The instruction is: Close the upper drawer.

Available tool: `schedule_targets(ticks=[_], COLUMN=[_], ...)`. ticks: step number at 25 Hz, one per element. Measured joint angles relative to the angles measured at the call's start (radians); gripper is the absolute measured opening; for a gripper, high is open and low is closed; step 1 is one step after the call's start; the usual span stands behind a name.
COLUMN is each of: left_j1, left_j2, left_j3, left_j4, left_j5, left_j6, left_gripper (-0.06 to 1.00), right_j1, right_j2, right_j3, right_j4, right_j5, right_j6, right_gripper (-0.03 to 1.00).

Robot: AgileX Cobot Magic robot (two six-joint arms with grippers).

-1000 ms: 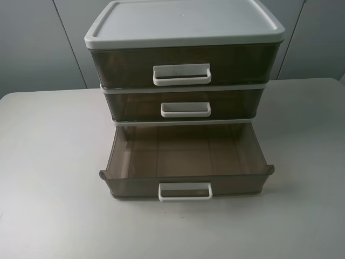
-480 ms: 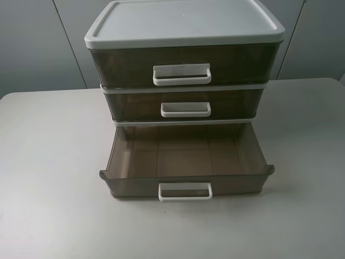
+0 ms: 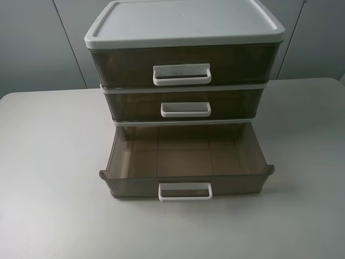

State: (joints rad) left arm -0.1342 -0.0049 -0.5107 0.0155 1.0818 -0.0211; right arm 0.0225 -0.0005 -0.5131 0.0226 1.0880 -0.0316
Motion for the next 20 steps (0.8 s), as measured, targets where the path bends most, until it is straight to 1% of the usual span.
schedule_targets(ticks=[5,11,20], left_j1=[0.0,0.0,0.0], left_j2=[0.0,0.0,0.0], left_j3=[0.0,0.0,0.0], left_j4=[0.0,0.0,0.0], left_j5=[0.0,0.0,0.0], left_j6=[0.0,0.0,0.0], left_gripper=[0.74,0.74,0.74], right_j1=[-0.002,-0.002,-0.002], right_j2=[0.0,0.0,0.0], right_j3=[0.0,0.0,0.0], right_j4=[0.002,0.04,0.04], right_j5=[0.0,0.0,0.0], right_j6=[0.0,0.0,-0.002], right_gripper=[0.7,0.7,0.7])
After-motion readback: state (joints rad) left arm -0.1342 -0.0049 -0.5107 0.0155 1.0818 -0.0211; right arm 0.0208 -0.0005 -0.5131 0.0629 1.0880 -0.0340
